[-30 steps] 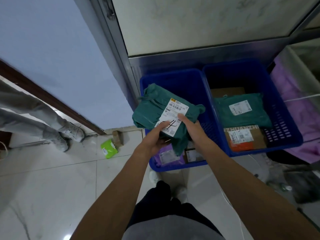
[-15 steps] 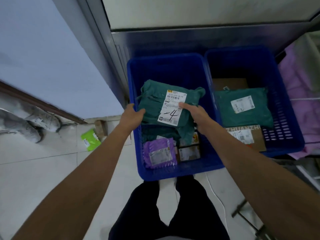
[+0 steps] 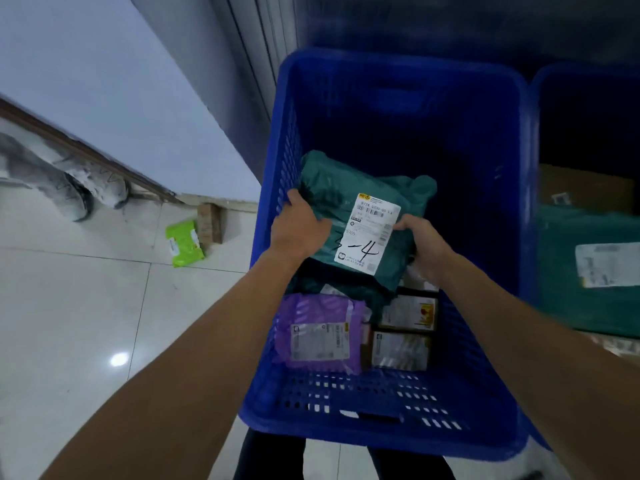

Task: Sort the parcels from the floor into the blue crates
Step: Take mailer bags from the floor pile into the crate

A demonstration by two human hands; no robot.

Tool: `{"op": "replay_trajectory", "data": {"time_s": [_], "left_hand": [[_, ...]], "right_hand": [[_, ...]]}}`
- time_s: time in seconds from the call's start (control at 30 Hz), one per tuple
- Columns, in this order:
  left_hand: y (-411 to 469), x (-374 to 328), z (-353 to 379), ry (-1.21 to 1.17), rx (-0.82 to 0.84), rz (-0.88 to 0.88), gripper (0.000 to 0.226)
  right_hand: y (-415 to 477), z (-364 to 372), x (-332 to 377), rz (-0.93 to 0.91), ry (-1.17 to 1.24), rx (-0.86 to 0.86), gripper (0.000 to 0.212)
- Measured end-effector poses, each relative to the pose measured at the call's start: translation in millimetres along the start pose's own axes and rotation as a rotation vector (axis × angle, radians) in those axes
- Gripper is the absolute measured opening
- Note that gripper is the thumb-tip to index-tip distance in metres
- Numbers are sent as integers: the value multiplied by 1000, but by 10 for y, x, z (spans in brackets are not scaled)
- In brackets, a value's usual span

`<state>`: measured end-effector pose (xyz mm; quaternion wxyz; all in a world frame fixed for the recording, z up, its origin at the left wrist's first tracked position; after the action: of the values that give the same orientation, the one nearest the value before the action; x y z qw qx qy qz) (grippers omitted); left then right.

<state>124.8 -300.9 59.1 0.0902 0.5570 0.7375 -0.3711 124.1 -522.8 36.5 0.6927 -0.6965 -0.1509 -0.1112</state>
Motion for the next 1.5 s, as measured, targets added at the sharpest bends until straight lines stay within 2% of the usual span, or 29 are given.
{"op": "replay_trajectory", "data": {"time_s": [0.2, 0.3, 0.37, 0.47, 0.57, 0.67, 0.77, 0.87, 0.93, 1.1, 1.17, 1.37, 1.5], "left_hand": [[123, 243, 468, 167, -65, -27, 91], [139, 322, 677, 212, -22, -87, 97], [118, 421, 812, 195, 20, -148, 99], [85, 521, 975, 206, 31, -139, 95], [127, 585, 1082, 231, 151, -123, 88], [203, 679, 1127, 271, 291, -139, 84], [289, 742, 1107, 325, 393, -117, 89], [355, 741, 1101, 403, 460, -48, 105], [404, 741, 1130, 491, 485, 6, 110], [401, 746, 1206, 624, 455, 15, 111], [373, 766, 1239, 641, 431, 10, 110], [348, 783, 1316, 688, 379, -31, 110], [364, 781, 1382, 709, 378, -71, 104]], "right_hand": [[554, 112, -58, -4, -94, -11, 24], [771, 146, -156, 13, -138, -59, 22], [906, 206, -252, 11, -208, -107, 35], [1038, 216, -436, -42, -336, -202, 70], [1119, 171, -637, -119, -334, -128, 90], [1186, 148, -762, -105, -426, -114, 105], [1239, 150, -700, -141, -661, -245, 101], [1300, 101, -616, -97, -934, -351, 102], [1354, 92, -591, -75, -990, -323, 105], [1431, 23, -667, -47, -894, -135, 116], [1391, 16, -690, -49, -980, -132, 118], [1236, 176, -656, -34, -1275, -421, 109], [1128, 293, -712, -138, -1418, -615, 94]]}}
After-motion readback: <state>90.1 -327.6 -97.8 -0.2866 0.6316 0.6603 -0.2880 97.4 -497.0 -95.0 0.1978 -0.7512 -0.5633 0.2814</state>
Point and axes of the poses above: each hand's wrist, its own y-axis towards the middle knuckle, its own z-axis out of the palm, x = y × z, the point moved 4 cm from there along y, towards the middle knuckle, and after that the axes turned 12 degrees about z, right-handed, at the moved point
